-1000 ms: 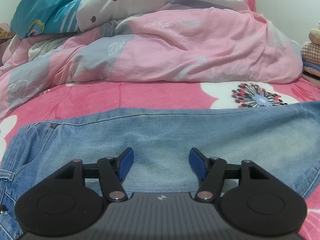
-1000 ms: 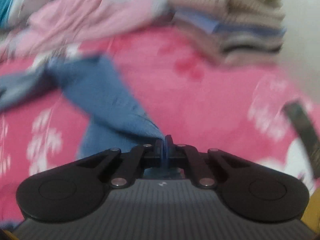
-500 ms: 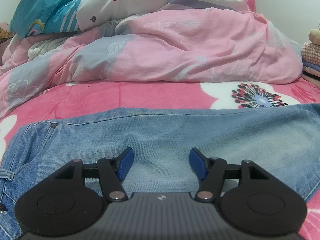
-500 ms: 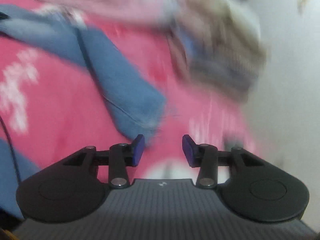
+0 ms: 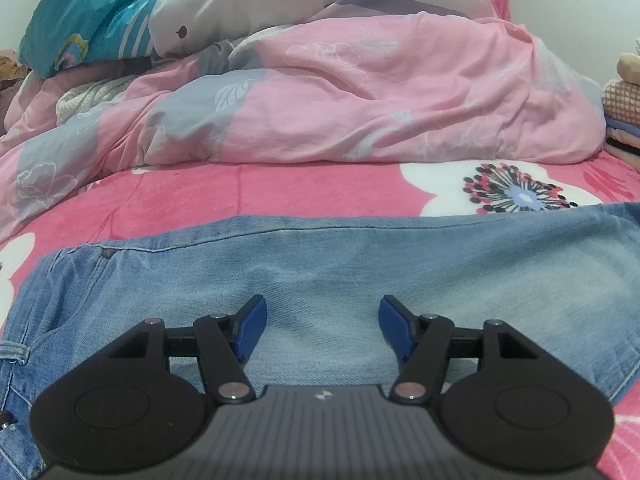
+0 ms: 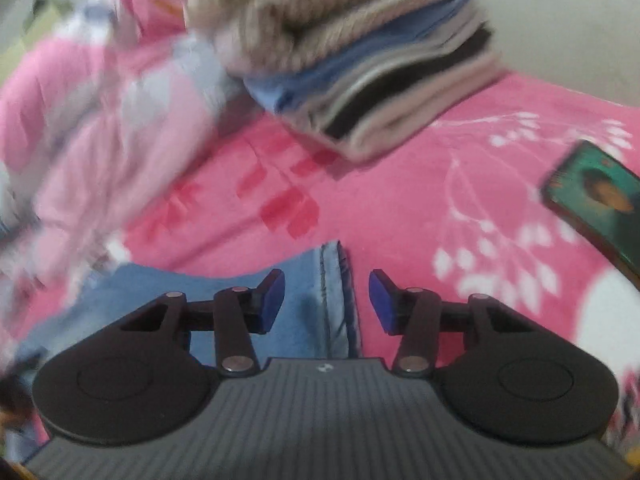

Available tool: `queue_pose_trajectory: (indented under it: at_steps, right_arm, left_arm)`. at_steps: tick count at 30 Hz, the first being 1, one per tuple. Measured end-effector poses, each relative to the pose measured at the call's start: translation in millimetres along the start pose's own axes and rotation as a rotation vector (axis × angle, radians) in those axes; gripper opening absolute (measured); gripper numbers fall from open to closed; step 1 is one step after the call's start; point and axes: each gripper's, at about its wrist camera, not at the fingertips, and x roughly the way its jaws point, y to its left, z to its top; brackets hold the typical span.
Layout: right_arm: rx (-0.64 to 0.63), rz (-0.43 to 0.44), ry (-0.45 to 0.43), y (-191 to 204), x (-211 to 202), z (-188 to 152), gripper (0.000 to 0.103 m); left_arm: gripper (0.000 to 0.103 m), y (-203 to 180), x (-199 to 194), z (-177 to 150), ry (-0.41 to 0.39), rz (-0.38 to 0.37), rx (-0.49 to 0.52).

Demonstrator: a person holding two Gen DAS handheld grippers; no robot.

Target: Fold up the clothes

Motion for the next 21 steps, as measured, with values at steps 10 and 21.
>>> queue_pose_trajectory:
  at_steps: [10,21]
  right_arm:
    - [-0.127,-0.059,-0.104,21.0,12.6,45.1,0.006]
    - [-0.38,-0.3,-0.269,47.8,48.9,81.0,0.007]
  left_arm:
    - [0.065,-0.2,-0.5,0.6,-0.003,0.004,0.006]
    - [0.065,-0.1,-0.7,0.1,-0.004,0.006,0.011]
